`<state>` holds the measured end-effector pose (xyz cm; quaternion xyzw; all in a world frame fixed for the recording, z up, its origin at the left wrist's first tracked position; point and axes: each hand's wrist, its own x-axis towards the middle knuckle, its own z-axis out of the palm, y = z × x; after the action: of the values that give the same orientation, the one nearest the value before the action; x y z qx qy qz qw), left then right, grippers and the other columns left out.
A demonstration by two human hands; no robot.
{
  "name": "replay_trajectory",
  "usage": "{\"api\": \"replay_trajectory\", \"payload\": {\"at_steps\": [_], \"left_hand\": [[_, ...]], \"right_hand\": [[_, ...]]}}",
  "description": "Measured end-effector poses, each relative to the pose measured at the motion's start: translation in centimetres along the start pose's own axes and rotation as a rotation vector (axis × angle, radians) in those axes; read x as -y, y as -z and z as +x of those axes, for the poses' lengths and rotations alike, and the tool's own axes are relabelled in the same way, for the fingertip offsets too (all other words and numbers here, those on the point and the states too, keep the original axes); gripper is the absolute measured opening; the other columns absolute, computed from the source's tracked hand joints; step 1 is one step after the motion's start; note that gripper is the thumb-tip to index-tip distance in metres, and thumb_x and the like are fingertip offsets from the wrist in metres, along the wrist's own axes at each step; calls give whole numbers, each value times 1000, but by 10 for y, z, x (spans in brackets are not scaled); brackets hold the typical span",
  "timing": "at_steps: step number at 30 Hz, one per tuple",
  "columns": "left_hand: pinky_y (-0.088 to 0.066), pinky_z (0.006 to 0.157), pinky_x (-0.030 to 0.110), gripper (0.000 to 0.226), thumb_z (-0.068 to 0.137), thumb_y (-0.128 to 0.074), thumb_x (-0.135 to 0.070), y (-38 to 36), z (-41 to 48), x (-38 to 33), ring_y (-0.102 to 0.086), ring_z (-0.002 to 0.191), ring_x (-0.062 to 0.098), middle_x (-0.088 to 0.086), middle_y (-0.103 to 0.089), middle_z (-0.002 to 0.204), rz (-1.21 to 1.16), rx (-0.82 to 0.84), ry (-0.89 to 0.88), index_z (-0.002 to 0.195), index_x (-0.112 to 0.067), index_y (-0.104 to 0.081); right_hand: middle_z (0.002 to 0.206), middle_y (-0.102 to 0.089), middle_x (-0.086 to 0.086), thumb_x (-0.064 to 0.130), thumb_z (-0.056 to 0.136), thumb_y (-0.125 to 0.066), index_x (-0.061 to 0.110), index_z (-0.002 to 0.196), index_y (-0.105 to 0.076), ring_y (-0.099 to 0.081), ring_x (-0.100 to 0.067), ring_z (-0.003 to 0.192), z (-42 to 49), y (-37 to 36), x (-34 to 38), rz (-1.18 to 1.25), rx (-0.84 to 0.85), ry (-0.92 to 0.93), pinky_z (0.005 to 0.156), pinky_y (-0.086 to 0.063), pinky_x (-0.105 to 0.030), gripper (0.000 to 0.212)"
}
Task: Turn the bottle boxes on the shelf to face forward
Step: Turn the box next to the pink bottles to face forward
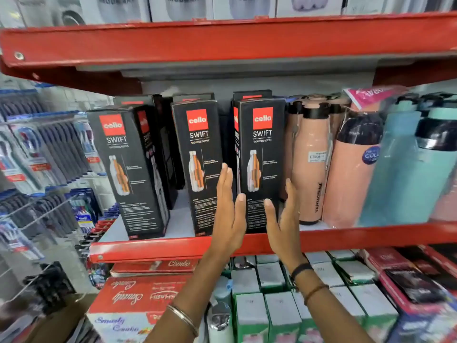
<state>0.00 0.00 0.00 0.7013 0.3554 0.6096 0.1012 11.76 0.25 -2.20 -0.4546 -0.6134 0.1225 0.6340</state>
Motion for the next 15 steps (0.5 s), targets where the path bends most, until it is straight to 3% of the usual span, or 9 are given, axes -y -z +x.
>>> {"api": "replay_trajectory", "payload": {"at_steps": [2,3,5,8,11,12,14,15], "left_hand": [[-8,118,15,55,100,-25,-35,-7,-3,0,-5,148,0,-8,-6,162,-73,-17,110,152,-19,-11],[-8,118,14,55,100,-24,-36,-11,-6,5,-5,148,-3,-12,-6,162,-91,-7,167,152,-21,-11],[-7,121,22,60,97,-20,-52,-19,-12,8,-4,147,-5,-18,-5,161,-179,29,281,152,-29,-9],[-13,123,38,72,80,-17,-81,-20,-6,8,-19,144,-3,-23,-18,157,-339,81,445,145,-51,-17],[-35,101,27,82,63,-14,-95,-13,-2,6,-46,110,-12,-30,-40,138,-342,102,485,137,-61,-25],[-34,100,27,84,63,-13,-94,-10,-2,6,-48,114,-9,-31,-42,135,-323,133,471,138,-60,-26],[-25,113,32,85,65,-16,-93,-10,5,4,-35,135,-7,-35,-36,143,-347,211,431,140,-55,-31],[-27,114,30,83,67,-22,-91,-10,10,3,-36,133,-10,-33,-35,145,-392,246,442,137,-51,-39]], "right_hand": [[160,-14,3,50,91,-46,26,150,-7,-14,-8,146,4,-1,-4,29,29,-88,118,-19,-32,74],[160,-13,2,47,91,-49,25,149,-6,-13,-9,146,6,-2,-8,31,57,-120,118,-18,-32,76],[160,-17,1,45,90,-52,24,149,-8,-16,-4,142,10,-5,-8,43,116,-158,115,-19,-27,76],[147,-44,5,51,84,-57,27,145,-25,-40,-5,134,19,-4,-12,83,164,-129,111,-36,-31,73],[133,-50,20,44,77,-70,31,141,-30,-46,10,121,29,8,-15,150,271,-123,98,-39,-14,76],[131,-47,24,40,75,-74,33,139,-28,-44,16,118,34,11,-16,160,299,-110,95,-37,-8,79],[127,-39,33,34,68,-80,36,136,-22,-38,27,113,43,16,-15,186,283,-98,88,-33,2,89],[126,-36,35,33,65,-83,36,135,-21,-35,30,112,48,16,-13,201,249,-96,88,-32,3,93]]}}
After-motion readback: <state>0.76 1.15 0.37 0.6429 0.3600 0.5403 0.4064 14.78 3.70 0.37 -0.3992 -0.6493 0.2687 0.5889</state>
